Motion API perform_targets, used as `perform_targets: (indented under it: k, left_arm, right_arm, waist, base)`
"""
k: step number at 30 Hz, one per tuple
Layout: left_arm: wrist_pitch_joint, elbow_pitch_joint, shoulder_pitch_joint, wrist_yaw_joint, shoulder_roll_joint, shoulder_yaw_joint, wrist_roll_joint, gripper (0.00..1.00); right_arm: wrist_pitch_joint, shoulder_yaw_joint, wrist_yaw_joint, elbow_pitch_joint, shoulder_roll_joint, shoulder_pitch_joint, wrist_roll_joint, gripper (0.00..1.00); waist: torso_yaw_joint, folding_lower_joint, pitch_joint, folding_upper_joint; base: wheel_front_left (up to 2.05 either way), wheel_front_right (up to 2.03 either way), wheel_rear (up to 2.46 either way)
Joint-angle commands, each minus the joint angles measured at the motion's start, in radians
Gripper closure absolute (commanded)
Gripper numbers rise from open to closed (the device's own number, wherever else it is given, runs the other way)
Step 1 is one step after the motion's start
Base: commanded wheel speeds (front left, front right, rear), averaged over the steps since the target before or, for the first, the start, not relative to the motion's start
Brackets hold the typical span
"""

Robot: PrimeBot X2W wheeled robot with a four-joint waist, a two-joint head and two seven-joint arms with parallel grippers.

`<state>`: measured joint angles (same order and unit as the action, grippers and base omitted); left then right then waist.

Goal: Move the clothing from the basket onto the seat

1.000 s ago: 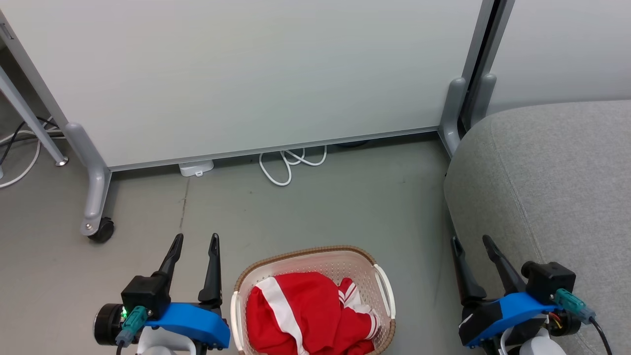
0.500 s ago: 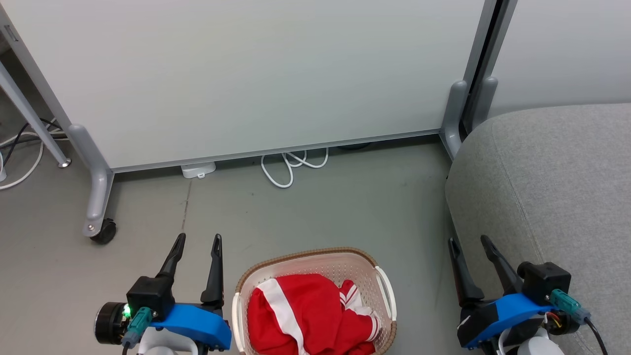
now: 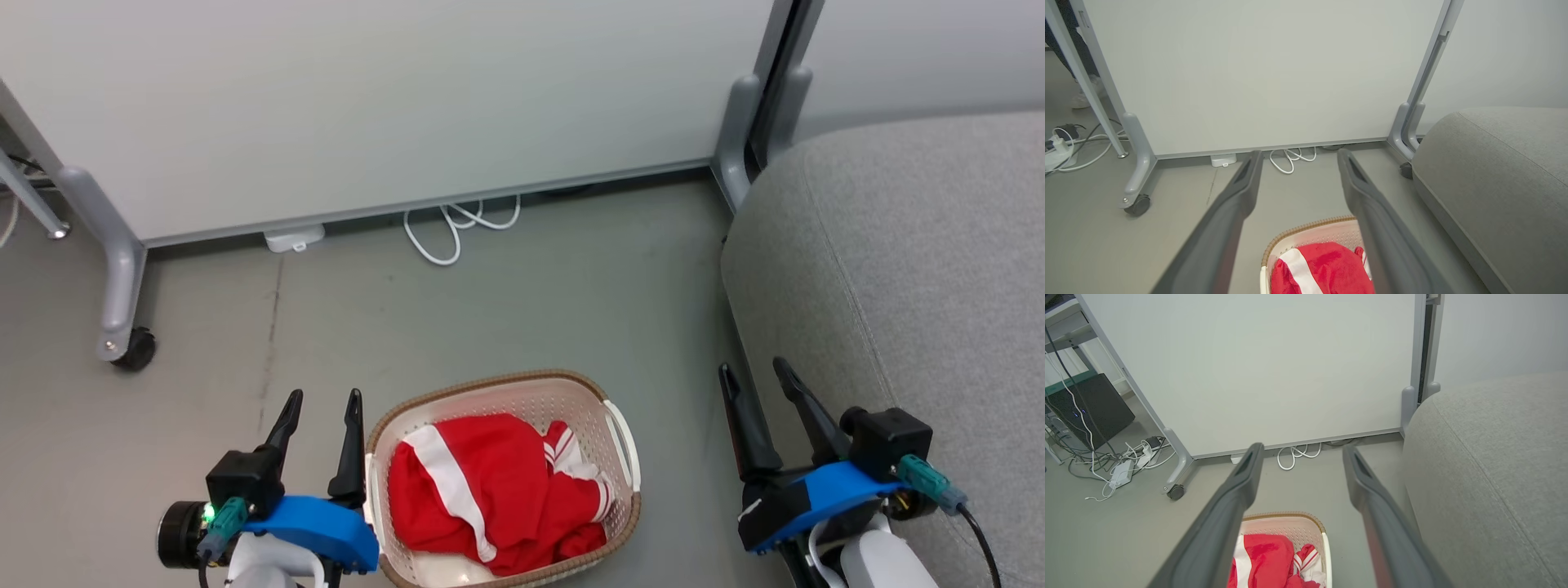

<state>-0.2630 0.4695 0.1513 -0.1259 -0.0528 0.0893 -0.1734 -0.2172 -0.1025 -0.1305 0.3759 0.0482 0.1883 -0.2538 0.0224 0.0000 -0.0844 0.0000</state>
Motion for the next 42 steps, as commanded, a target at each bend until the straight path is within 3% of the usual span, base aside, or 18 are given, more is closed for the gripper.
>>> perform_targets:
  k: [1,12,21,33,42]
  left_arm:
    - [-0.003,0.023,0.039,-0.006,-0.006,0.003,-0.010,0.00]
    - [0.015,0.238,0.280,-0.005,-0.056,0.095,-0.066,0.00]
    - [0.064,0.400,0.439,-0.005,-0.090,0.154,-0.142,0.00]
    - [0.100,0.506,0.553,-0.005,-0.128,0.325,-0.232,0.00]
    - [0.090,0.587,0.623,-0.001,-0.158,0.371,-0.219,0.00]
  right_arm:
    - [0.002,-0.011,0.000,-0.015,0.004,0.031,-0.006,0.00]
    - [-0.007,-0.034,0.000,-0.096,0.003,0.136,-0.007,0.00]
    - [-0.023,-0.061,0.000,-0.134,0.002,0.189,-0.025,0.00]
    - [-0.046,-0.136,0.000,-0.130,0.002,0.228,-0.086,0.00]
    - [-0.049,-0.180,0.000,-0.146,0.003,0.248,-0.136,0.00]
  waist:
    - [0.052,0.0000,-0.084,0.0000]
    - [0.193,0.0000,-0.414,0.0000]
    - [0.268,0.0000,-0.592,0.0000]
    - [0.330,0.0000,-0.722,0.0000]
    - [0.372,0.0000,-0.785,0.0000]
  base:
    - [0.00,0.00,0.00]
    - [0.00,0.00,0.00]
    - [0.00,0.00,0.00]
    - [0.00,0.00,0.00]
    - [0.00,0.00,0.00]
